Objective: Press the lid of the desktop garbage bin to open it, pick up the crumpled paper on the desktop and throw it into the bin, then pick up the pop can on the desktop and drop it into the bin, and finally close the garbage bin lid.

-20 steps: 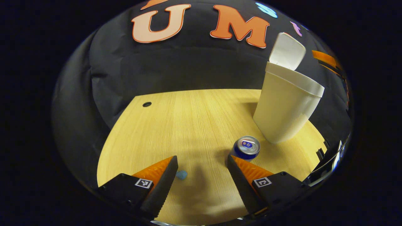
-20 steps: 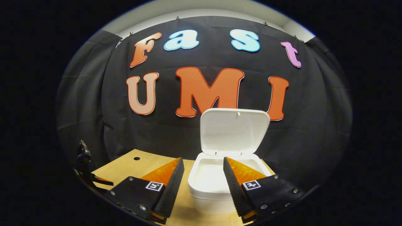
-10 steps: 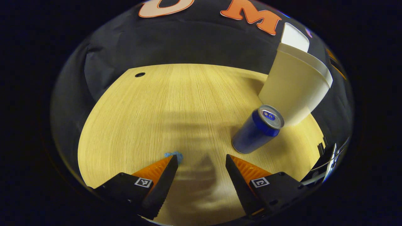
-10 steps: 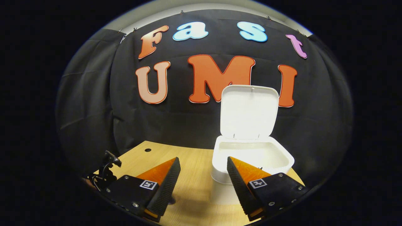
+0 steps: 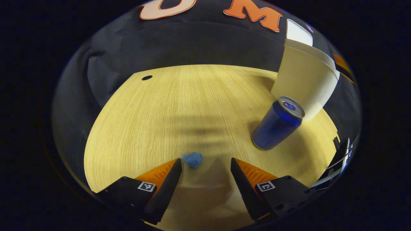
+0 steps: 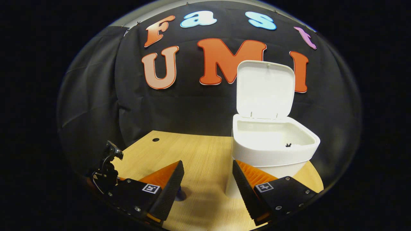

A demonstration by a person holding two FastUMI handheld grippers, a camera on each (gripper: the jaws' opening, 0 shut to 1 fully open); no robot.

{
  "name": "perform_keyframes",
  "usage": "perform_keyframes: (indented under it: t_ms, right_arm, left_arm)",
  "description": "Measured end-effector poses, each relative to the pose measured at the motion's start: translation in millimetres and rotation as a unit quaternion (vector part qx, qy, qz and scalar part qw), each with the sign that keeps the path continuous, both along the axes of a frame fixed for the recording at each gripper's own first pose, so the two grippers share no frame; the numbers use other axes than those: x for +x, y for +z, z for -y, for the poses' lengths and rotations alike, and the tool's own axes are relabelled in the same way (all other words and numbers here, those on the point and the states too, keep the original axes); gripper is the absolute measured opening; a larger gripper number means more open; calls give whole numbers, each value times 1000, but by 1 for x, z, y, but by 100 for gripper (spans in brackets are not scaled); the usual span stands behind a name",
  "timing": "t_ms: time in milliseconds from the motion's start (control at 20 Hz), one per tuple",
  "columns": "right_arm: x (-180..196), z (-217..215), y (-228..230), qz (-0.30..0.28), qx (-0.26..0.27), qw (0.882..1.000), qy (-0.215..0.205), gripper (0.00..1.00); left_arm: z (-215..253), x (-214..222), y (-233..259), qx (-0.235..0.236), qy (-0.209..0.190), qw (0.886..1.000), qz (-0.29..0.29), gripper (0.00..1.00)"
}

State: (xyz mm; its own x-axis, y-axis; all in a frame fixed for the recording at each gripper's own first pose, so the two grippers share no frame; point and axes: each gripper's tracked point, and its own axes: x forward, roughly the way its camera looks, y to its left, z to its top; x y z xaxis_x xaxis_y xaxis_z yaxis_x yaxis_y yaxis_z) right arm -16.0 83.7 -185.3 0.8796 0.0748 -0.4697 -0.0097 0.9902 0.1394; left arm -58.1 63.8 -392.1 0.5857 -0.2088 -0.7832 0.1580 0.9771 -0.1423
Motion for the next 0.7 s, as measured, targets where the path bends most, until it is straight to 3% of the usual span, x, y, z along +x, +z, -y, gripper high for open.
perform_keyframes:
  t_ms: [200,400,600,650,700]
  right_arm:
    - [5,-19,-25,-26,3,999,20,93]
    - [2,-44,-48,-52,12,998,45,94]
    - [-7,-67,-77,-89,18,993,75,97]
    - [-10,-73,-82,-95,16,992,82,97]
    - [-11,-77,-87,-102,12,990,93,98]
  left_arm:
    - [-2,12,-12,-1,8,1000,-9,98]
    - [-8,30,0,15,-4,1000,2,94]
    - [-22,51,26,23,0,1000,4,28]
    - [-25,56,34,19,1,1000,2,28]
    - [-27,61,46,15,-2,1000,2,19]
